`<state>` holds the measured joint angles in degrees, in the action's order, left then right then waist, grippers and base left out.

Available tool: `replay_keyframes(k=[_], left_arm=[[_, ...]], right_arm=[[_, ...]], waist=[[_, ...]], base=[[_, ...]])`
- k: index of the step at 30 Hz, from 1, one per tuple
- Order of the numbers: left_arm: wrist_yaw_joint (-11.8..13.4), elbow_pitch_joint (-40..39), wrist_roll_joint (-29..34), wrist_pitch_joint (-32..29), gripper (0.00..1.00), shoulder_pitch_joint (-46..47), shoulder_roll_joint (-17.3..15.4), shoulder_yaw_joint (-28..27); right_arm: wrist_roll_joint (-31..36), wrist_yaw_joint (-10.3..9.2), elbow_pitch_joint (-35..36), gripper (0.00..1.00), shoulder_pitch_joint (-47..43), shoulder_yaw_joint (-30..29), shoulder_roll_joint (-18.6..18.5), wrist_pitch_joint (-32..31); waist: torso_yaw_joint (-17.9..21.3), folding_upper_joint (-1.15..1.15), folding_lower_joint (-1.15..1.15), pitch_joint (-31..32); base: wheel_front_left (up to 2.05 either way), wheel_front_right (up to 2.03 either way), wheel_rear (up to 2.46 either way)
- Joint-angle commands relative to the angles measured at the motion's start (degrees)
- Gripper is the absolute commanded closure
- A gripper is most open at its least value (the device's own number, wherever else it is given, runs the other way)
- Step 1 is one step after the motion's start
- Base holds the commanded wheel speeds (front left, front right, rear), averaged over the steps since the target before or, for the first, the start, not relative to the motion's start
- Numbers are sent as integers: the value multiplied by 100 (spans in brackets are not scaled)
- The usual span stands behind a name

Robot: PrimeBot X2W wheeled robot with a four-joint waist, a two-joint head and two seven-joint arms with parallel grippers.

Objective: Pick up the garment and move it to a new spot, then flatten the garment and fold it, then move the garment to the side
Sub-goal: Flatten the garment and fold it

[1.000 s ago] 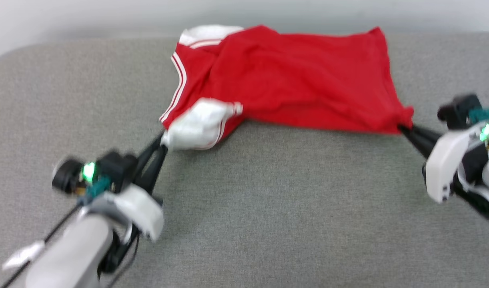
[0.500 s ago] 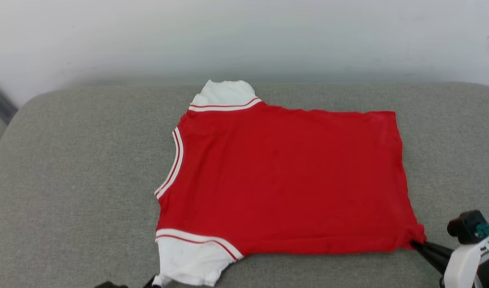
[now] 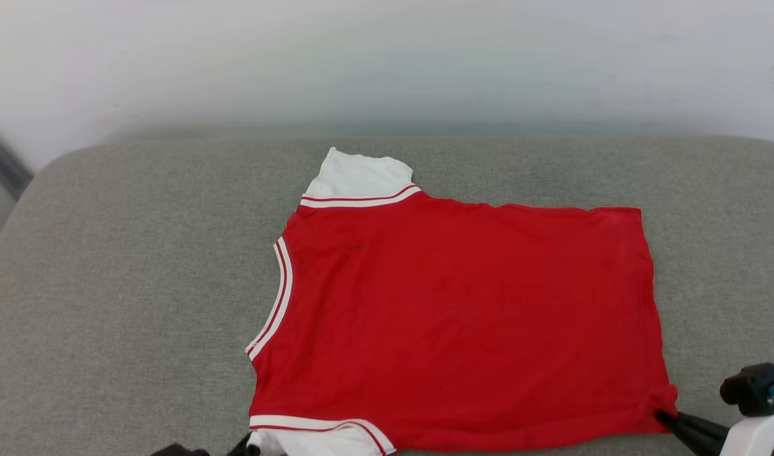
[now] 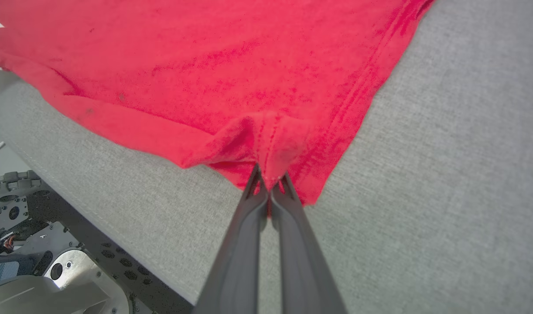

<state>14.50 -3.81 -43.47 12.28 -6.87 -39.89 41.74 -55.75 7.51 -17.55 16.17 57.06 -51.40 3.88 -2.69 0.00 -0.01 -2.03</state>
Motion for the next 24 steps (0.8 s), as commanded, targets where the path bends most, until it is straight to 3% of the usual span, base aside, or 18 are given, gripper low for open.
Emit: replay_keyframes(k=[1, 15, 24], left_arm=[[-77, -15, 113, -34, 100, 288, -36, -43], [-790, 554, 685, -467, 100, 2659, -59, -243], [-1092, 1559, 690, -492, 100, 3567, 287, -258]], right_arm=[[36, -4, 38, 100, 5, -172, 19, -6], [418, -4, 404, 100, 430, -1463, 186, -375], [730, -4, 143, 100, 876, -1924, 626, -893]], waist=[[-30, 0, 1, -98], [136, 0, 1, -998], [299, 0, 1, -1674]], base=[[0, 0, 0], [0, 0, 0], [0, 0, 0]])
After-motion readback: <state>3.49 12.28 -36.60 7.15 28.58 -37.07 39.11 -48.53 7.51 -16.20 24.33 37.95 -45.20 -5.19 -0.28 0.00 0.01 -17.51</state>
